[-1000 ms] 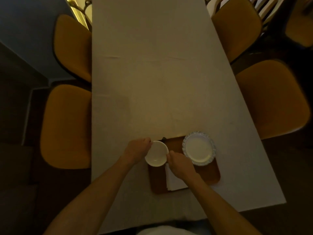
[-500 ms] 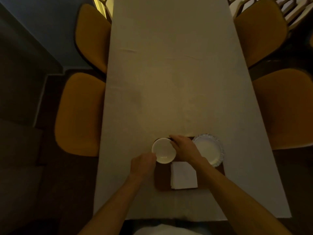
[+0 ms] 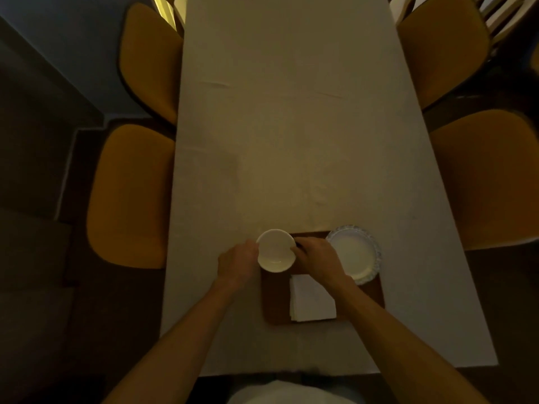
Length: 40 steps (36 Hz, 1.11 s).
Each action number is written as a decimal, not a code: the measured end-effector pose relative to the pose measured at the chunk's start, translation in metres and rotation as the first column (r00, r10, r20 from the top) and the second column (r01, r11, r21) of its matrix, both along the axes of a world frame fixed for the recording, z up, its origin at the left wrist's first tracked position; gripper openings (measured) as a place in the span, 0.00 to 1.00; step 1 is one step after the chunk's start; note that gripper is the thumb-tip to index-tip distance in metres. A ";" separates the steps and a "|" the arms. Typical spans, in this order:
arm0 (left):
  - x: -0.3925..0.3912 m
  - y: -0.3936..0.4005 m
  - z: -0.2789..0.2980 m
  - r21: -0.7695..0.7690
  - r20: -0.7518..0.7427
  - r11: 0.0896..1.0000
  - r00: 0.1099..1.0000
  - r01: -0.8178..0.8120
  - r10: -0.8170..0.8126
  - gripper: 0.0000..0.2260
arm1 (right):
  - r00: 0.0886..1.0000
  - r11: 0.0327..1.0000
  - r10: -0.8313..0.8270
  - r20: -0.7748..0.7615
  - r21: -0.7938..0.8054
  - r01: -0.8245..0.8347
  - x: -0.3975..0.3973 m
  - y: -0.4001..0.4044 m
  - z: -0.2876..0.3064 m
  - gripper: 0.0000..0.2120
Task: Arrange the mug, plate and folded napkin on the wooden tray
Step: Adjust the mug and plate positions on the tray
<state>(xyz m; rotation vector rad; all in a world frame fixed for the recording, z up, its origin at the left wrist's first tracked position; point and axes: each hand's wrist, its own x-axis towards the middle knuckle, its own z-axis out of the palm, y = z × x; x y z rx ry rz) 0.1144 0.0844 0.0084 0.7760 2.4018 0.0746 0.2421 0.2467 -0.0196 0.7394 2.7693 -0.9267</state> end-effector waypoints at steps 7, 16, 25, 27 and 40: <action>0.013 -0.008 -0.002 0.003 0.014 0.998 0.998 -0.058 0.058 0.15 | 0.996 0.997 -0.072 0.060 -0.005 0.073 0.000 -0.001 -0.001 0.14; 0.025 -0.009 -0.004 0.014 0.053 0.995 0.994 -0.100 0.099 0.13 | 0.988 0.991 -0.108 0.106 -0.064 0.116 -0.009 0.003 0.002 0.15; 0.016 -0.005 -0.003 -0.008 -0.006 0.999 0.999 -0.038 0.038 0.13 | 0.986 0.989 -0.112 0.123 -0.080 0.122 -0.005 0.000 0.007 0.15; 0.012 -0.003 -0.003 0.005 -0.011 0.999 0.999 -0.046 0.046 0.13 | 0.986 0.991 -0.100 0.134 -0.071 0.110 -0.001 -0.001 0.009 0.15; 0.009 -0.004 0.002 -0.013 0.072 0.995 0.992 -0.103 0.104 0.17 | 0.972 0.989 -0.102 0.213 -0.082 0.122 -0.001 -0.003 0.018 0.18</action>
